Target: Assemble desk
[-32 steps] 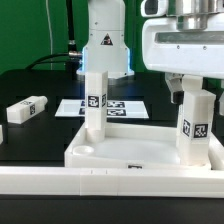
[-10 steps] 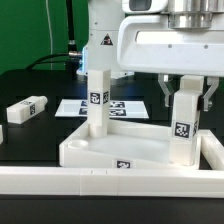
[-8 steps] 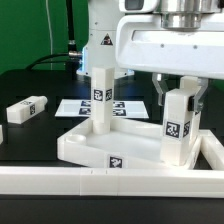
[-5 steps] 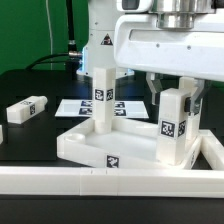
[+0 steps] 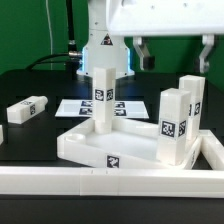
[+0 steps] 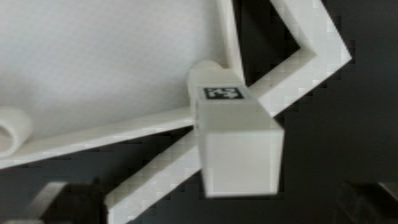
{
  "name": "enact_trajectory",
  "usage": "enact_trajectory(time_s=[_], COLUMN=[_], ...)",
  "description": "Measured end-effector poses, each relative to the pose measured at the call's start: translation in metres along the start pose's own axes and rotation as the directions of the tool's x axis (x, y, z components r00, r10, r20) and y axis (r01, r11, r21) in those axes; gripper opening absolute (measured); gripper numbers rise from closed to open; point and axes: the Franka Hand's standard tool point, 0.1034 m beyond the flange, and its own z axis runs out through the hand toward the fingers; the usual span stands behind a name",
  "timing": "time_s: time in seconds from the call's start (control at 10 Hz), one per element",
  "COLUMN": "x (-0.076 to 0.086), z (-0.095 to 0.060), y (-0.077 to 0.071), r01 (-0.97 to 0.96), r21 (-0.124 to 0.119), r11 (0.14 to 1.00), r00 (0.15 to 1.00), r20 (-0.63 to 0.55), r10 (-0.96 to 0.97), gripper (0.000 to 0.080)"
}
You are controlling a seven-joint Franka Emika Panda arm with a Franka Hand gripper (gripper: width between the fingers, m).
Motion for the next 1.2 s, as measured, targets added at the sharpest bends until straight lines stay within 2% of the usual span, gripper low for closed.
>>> enact_trajectory(time_s=[0.2,0.3,0.9,1.0,1.2], x=[0.011,0.013,0.011,0.013,0.018], z=[-0.013,-0.012,-0.009,-0.008,-0.006], y=[0.029,0.037,0.037,0.054,0.112], r01=[0.052,0.045,0.054,0.142,0.207], r21=[0.003,0.001,-0.003,0.005,0.001], r11=[0.999,0.999,0.999,0.99,0.978], r00=[0.999,0.999,0.999,0.99,0.978], r20=[-0.004,-0.008,-0.005,-0.018,-0.011], r10=[-0.052,-0.045,-0.054,-0.142,-0.207], gripper=[0.0649,0.0649,0.0649,0.0649,0.0649])
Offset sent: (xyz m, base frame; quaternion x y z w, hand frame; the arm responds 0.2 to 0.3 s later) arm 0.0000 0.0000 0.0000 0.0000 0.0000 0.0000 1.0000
